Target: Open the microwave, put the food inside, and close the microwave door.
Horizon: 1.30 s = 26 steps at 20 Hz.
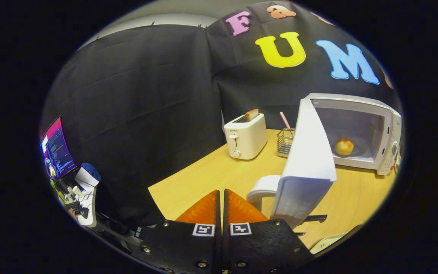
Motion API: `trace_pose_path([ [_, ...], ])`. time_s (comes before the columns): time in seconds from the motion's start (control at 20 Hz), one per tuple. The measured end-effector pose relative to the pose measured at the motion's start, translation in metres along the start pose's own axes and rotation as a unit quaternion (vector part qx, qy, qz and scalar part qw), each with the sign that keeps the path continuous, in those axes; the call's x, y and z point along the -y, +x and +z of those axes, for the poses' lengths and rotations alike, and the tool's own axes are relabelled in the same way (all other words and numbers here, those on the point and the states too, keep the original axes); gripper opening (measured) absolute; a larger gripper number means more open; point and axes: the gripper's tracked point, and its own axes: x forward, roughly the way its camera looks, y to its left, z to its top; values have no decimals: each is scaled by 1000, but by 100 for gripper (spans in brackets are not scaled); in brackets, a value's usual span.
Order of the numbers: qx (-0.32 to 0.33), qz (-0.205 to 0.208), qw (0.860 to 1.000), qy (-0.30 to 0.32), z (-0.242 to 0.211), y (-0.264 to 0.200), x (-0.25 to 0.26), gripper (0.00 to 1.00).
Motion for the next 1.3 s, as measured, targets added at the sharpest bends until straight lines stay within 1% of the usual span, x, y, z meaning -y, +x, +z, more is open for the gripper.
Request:
trace_pose_path([
  [0.15, -1, -2, 1000, 7, 0, -10, 13, 1],
  [0.4, 4, -25, 1000, 17, -2, -31, 38, 1],
  [0.85, 29, -109, 992, 61, 15, -48, 124, 1],
  [1.3, 49, -181, 978, 90, 31, -56, 215, 1],
])
